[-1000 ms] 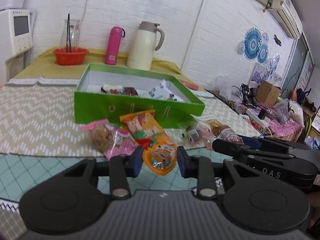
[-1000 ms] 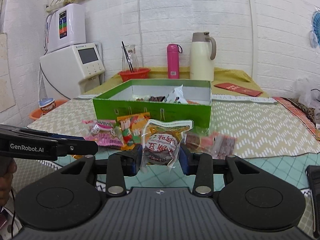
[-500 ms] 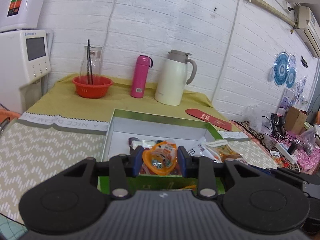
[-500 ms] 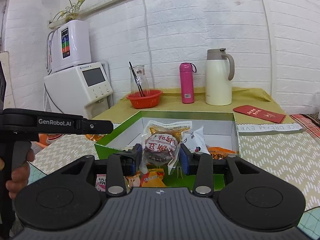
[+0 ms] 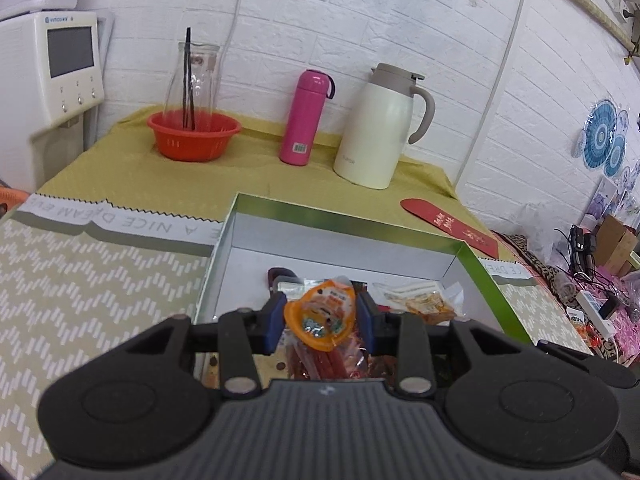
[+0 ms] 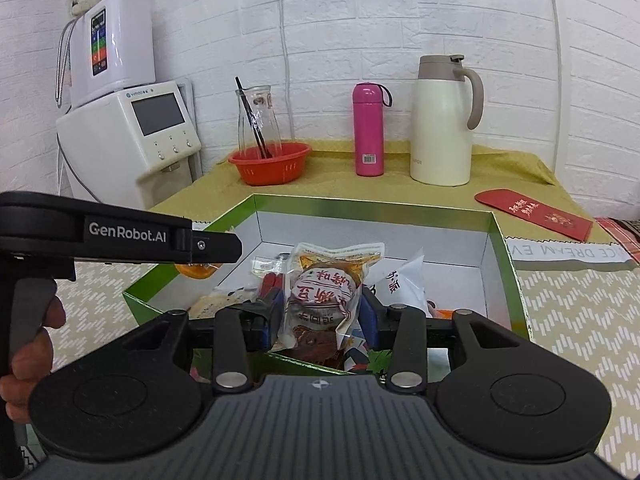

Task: Organize snacks
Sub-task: 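Lower the candy and sausage-bread packet into the green box, opening both grippers, then move the right gripper to the brown round pastry packet and grasp it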

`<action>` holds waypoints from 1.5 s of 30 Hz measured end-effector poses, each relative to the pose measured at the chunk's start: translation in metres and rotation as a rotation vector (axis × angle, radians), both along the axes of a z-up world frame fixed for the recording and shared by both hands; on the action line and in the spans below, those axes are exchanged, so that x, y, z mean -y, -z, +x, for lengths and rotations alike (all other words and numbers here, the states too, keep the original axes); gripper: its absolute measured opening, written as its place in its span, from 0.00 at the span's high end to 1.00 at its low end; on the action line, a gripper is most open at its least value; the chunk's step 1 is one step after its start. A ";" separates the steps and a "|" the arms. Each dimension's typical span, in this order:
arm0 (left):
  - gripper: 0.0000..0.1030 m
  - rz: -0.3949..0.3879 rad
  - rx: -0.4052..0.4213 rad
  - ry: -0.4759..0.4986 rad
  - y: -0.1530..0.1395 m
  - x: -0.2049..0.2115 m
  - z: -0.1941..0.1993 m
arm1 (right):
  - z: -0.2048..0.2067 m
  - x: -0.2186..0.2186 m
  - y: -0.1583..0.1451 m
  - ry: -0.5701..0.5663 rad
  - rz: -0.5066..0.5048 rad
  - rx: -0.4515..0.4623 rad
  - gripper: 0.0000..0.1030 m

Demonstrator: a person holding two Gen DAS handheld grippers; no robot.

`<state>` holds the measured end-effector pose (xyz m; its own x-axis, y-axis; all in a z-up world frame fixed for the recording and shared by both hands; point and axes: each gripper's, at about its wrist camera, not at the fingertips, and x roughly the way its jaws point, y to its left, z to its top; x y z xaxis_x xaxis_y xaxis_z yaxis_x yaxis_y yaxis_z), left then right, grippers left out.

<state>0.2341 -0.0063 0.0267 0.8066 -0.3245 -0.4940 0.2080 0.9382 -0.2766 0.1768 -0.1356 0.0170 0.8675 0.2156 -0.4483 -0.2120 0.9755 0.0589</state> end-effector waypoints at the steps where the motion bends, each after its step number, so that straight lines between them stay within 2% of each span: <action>1: 0.66 -0.006 0.000 0.001 0.001 0.000 0.002 | 0.002 -0.001 0.002 -0.002 -0.009 -0.008 0.29; 2: 0.63 -0.008 0.003 -0.002 0.002 0.000 0.002 | 0.005 -0.002 0.003 -0.006 -0.021 -0.014 0.28; 3: 0.40 -0.008 0.010 -0.010 0.003 0.000 0.003 | 0.006 -0.002 0.005 -0.009 -0.031 -0.013 0.28; 4: 0.27 -0.015 0.025 -0.024 0.004 -0.001 0.002 | 0.004 -0.003 0.006 -0.011 -0.042 -0.004 0.18; 5: 0.26 -0.024 0.042 -0.039 0.004 -0.002 0.000 | 0.003 -0.003 0.006 -0.015 -0.055 0.006 0.00; 7: 0.14 -0.023 0.057 -0.063 0.004 -0.002 -0.002 | -0.003 -0.003 0.005 -0.022 -0.057 0.038 0.00; 11: 0.14 0.010 0.053 -0.087 0.003 0.001 -0.002 | -0.009 -0.006 0.000 -0.035 -0.079 0.066 0.00; 21: 0.12 0.045 0.075 -0.058 -0.007 0.006 -0.020 | -0.024 -0.006 -0.007 -0.025 -0.109 0.081 0.00; 28: 0.12 0.050 0.059 -0.026 -0.016 0.011 -0.051 | -0.063 0.000 -0.008 -0.017 -0.106 0.105 0.00; 32: 0.12 0.066 0.066 0.016 -0.016 0.017 -0.077 | -0.088 0.006 -0.005 -0.015 -0.104 0.088 0.00; 35: 0.12 0.085 0.084 0.048 -0.011 0.021 -0.098 | -0.109 0.014 0.002 -0.019 -0.098 0.084 0.00; 39: 0.12 0.094 0.073 0.096 0.004 0.026 -0.121 | -0.128 0.028 0.015 0.037 -0.089 0.051 0.00; 45: 0.12 0.059 0.007 0.136 0.034 0.030 -0.143 | -0.137 0.052 0.033 0.108 -0.042 -0.012 0.00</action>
